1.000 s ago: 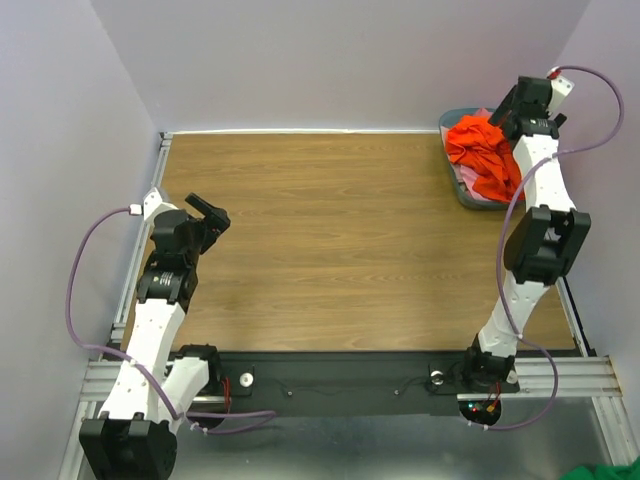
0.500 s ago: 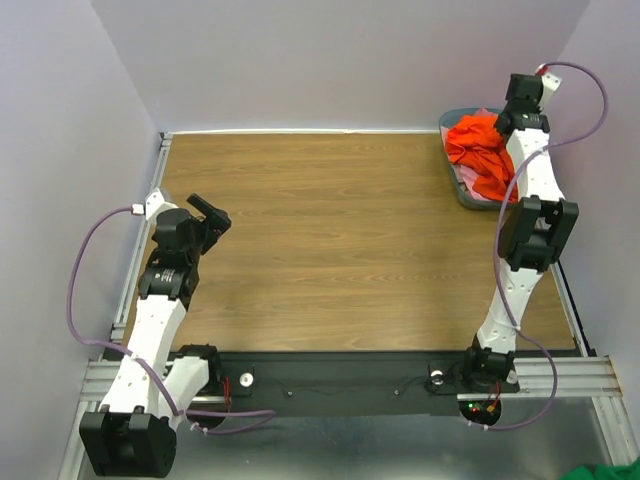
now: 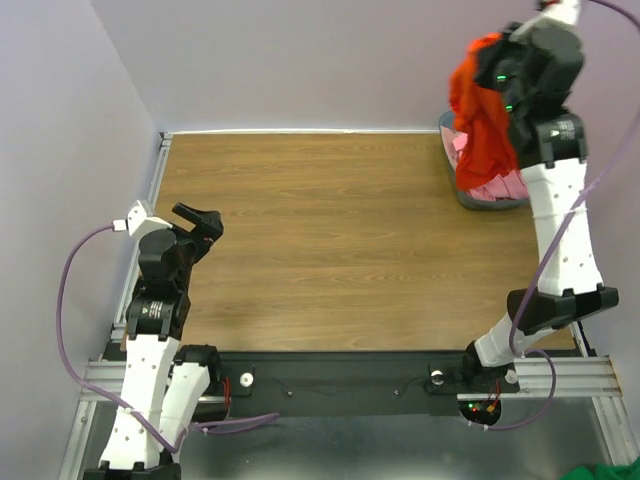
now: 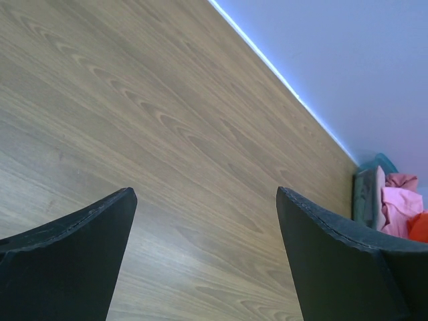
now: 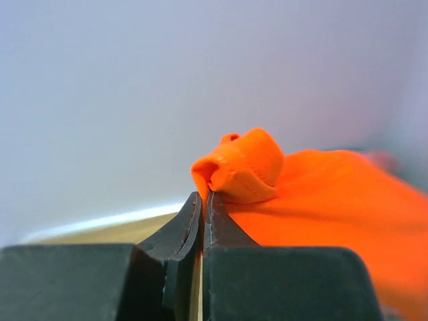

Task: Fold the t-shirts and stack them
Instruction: Move the tshirt to the center of the board, then flatten the tshirt out

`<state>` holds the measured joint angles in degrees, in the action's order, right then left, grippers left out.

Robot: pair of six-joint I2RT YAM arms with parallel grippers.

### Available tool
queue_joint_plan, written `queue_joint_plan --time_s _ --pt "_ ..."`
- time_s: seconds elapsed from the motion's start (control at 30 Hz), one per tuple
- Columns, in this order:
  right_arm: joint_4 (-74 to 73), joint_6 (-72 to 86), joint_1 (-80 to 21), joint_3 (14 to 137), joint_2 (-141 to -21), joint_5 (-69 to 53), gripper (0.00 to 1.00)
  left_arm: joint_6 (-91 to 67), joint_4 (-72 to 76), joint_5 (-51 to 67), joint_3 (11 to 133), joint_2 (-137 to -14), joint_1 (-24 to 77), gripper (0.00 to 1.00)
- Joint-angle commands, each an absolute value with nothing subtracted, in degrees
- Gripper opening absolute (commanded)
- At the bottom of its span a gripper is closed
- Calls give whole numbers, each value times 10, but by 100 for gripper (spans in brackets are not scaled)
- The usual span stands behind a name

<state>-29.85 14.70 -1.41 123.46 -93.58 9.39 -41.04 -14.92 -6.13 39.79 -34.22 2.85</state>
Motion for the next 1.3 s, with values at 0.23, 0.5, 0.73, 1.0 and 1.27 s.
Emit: queue_joint_plan --time_s 0.23,0.5,0.73,1.0,1.27 --pt "-270 156 -312 1418 -1015 -95 0 -403 -185 -54 418 -326 25 98" --pt "-270 218 -306 1076 -864 338 0 -397 -232 -105 426 -306 25 98" --pt "-269 340 -266 611 -665 352 100 -417 -227 -118 409 -320 25 98" --pt "-269 366 -265 483 -574 273 100 -428 -89 18 349 -429 25 98" --pt "-212 335 -415 521 -752 160 100 -403 -11 44 398 -635 31 97"
